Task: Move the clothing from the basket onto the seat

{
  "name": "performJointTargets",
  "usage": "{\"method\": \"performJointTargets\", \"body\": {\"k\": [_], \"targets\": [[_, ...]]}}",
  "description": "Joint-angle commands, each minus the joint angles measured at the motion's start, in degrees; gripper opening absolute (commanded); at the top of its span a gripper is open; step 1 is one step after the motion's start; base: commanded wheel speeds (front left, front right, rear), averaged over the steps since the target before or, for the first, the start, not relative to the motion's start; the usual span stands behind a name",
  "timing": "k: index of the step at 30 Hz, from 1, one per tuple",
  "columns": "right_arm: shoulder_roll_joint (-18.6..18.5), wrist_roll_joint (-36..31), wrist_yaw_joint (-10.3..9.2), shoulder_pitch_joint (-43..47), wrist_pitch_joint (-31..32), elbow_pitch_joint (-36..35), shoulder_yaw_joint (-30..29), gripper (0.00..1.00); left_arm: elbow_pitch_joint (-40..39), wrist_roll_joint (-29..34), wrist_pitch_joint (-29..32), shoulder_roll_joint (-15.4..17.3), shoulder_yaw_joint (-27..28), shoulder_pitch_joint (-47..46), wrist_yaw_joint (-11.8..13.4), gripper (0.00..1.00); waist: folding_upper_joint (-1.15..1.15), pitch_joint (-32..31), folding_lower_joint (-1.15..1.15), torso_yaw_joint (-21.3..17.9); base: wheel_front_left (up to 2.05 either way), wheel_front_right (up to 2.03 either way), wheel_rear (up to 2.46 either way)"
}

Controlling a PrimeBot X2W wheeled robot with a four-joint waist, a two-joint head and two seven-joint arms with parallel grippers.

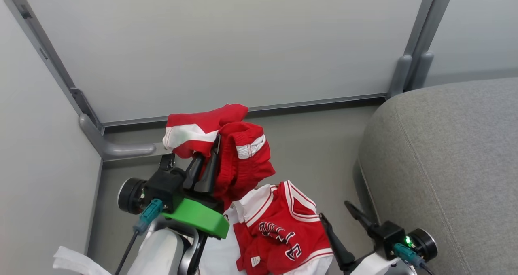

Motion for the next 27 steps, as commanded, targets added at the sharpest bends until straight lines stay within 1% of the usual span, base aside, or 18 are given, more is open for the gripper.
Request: {"method": "performJointTargets", "body": {"k": [1,6,9,11,17,20,24,25,26,27], "targets": [[-0.7,0.5,-0.08,-1.2,-0.1,0.4,1.6,1.00,-0.3,0.1,-0.1,-0.1,-0.1,0.5,-0.1,0.00,0.00,-0.2,0.01,0.6,0.00,0.00,0.00],[-1.6,2.8,-0.08,-6.1,-0.1,1.7,9.5,1.00,-0.4,-0.4,-0.1,-0.3,-1.4,-0.1,-0.1,0.00,0.00,0.1,0.01,1.8,0.00,0.00,0.00],[-2.2,5.3,-0.08,-10.9,-0.1,3.3,15.2,1.00,-0.3,-0.7,-0.1,-0.4,-2.3,-0.4,-0.1,0.00,0.00,0.3,0.01,2.6,0.00,0.00,0.00],[-2.4,6.6,-0.08,-13.8,-0.1,4.1,18.0,1.00,0.0,-1.0,-0.1,-0.4,-3.0,-0.5,-0.1,0.00,0.00,0.5,0.01,3.1,0.00,0.00,0.00],[-1.4,7.3,-0.08,-19.9,-0.1,7.3,22.1,1.00,0.4,-1.6,-0.1,-0.6,-5.1,-1.4,-0.1,0.00,0.00,0.9,0.01,4.6,0.00,0.00,0.00],[-0.9,7.6,-0.08,-21.2,-0.1,9.6,23.2,1.00,0.7,-1.9,-0.1,-0.6,-5.9,-1.6,-0.1,0.00,0.00,1.0,0.01,5.3,0.00,0.00,0.00],[-0.3,7.2,-0.08,-21.9,-0.1,11.3,23.0,1.00,1.1,-2.4,-0.1,-0.7,-6.6,-1.9,-0.1,0.00,0.00,1.0,0.01,6.0,0.00,0.00,0.00],[-0.3,7.1,-0.08,-21.8,-0.1,11.7,22.8,0.83,1.1,-2.5,-0.1,-0.7,-6.7,-2.0,-0.1,0.00,0.00,1.0,0.01,6.2,0.00,0.00,0.00],[-0.2,7.0,-0.08,-21.6,-0.1,12.0,22.8,0.46,1.2,-2.6,-0.1,-0.7,-6.7,-2.0,-0.1,0.00,0.00,1.0,0.01,6.3,0.00,0.00,0.00],[-0.1,6.9,-0.08,-21.6,-0.1,12.3,22.9,0.25,1.2,-2.7,-0.1,-0.7,-6.8,-2.0,-0.1,0.00,0.00,1.0,0.01,6.4,0.00,0.00,0.00]]}}
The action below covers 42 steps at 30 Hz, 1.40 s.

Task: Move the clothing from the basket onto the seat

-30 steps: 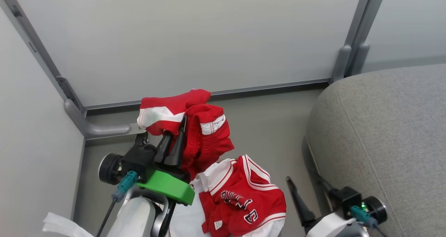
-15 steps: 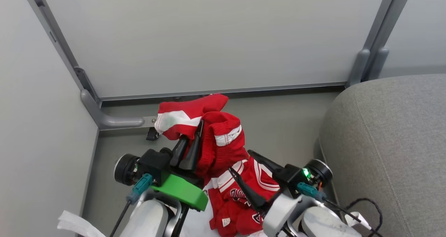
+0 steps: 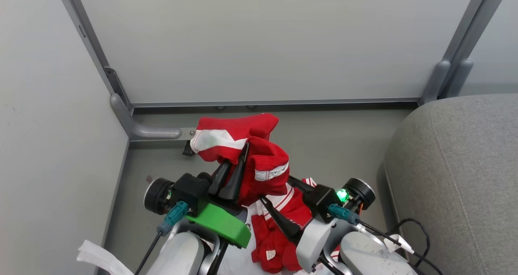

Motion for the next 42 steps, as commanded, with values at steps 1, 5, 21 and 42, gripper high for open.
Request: {"method": "performJointTargets", "body": {"k": [1,5,21,42], "targets": [[0.0,-0.4,-0.08,-0.5,-0.1,0.2,0.5,0.00,0.2,-0.3,-0.1,0.0,-0.1,-1.0,-0.1,0.00,0.00,0.0,0.00,0.2,0.00,0.00,0.00],[-0.1,-0.3,-0.08,-0.2,-0.1,1.0,-0.3,0.00,0.4,-0.4,-0.1,0.0,0.0,-1.1,-0.1,0.00,0.00,0.0,0.00,0.3,0.00,0.00,0.00],[0.0,-0.5,-0.08,3.7,-0.1,0.0,-2.7,0.00,0.6,0.0,-0.1,0.0,1.3,-0.3,-0.1,0.00,0.00,0.3,0.00,-0.5,0.00,0.00,0.00],[0.0,-2.7,-0.08,10.6,-0.1,-16.5,-14.9,0.00,2.3,3.0,0.0,0.6,7.6,2.8,-0.1,1.00,0.00,3.9,0.00,-19.6,0.00,0.00,0.00]]}}
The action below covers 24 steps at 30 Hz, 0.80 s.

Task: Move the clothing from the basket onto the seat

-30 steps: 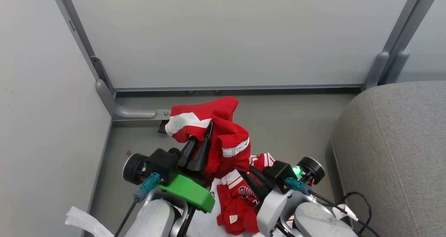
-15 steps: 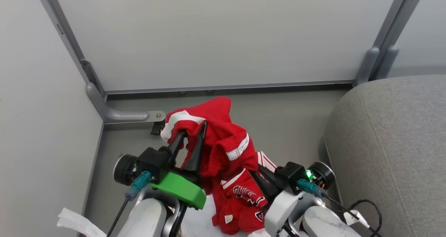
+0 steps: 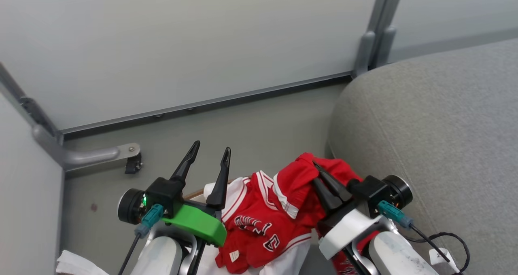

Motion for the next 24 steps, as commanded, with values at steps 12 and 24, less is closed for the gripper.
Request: {"method": "performJointTargets", "body": {"k": [12,24], "targets": [[-0.2,-1.6,-0.08,0.3,-0.1,-5.8,-4.8,0.00,-0.7,0.3,0.0,1.5,-0.3,-0.7,-0.1,1.00,0.00,5.6,0.00,-21.9,0.00,0.00,0.00],[-0.2,-4.2,-0.08,-0.6,-0.1,-13.1,-15.5,0.00,0.2,-1.4,0.0,2.9,-6.8,-5.3,-0.1,1.00,0.00,9.1,0.00,-25.3,0.00,0.00,0.00]]}}
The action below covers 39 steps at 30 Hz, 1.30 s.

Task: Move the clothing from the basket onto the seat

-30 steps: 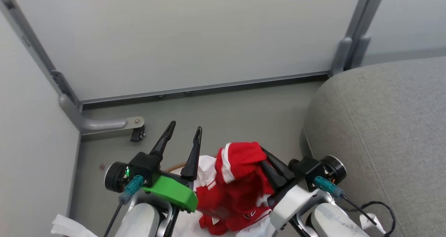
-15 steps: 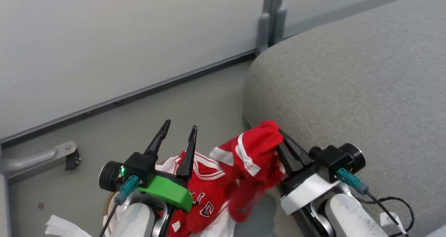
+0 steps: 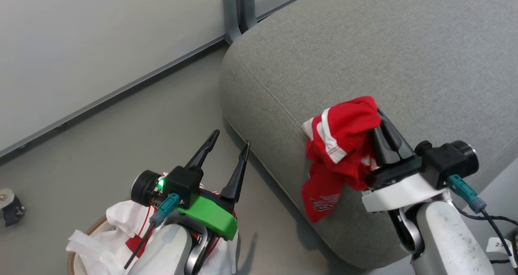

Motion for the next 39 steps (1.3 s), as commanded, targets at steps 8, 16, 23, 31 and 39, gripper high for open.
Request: {"method": "performJointTargets", "body": {"k": [8,16,23,31,39], "targets": [[-4.5,-4.9,-0.08,-12.0,-0.1,-0.7,-3.5,0.00,-0.6,-0.6,0.0,2.9,-2.3,-2.6,-0.1,1.00,0.00,6.1,0.00,-2.1,0.00,0.00,0.00],[-9.3,-8.1,-0.08,-30.3,-0.1,5.8,-6.0,0.00,-2.7,0.4,0.0,7.9,-2.0,-3.3,-0.1,1.00,0.00,13.1,0.00,-1.9,0.00,0.00,0.00],[-12.2,-12.2,-0.08,-42.1,-0.1,13.0,-12.5,0.00,-5.2,-0.1,0.0,11.1,-4.8,-6.7,-0.1,1.00,0.00,20.3,0.00,2.1,0.00,0.00,0.00],[-11.9,-18.7,-0.08,-46.1,-0.1,23.3,-22.0,0.00,-6.6,-1.3,0.0,12.4,-8.6,-12.3,-0.1,1.00,0.00,27.1,0.00,7.3,0.00,0.00,0.00],[-7.8,-26.9,-0.08,-40.7,-0.1,32.0,-32.6,0.00,-6.5,-2.7,0.0,12.6,-9.5,-14.1,-0.1,1.00,0.00,29.3,0.00,10.2,0.00,0.00,0.00]]}}
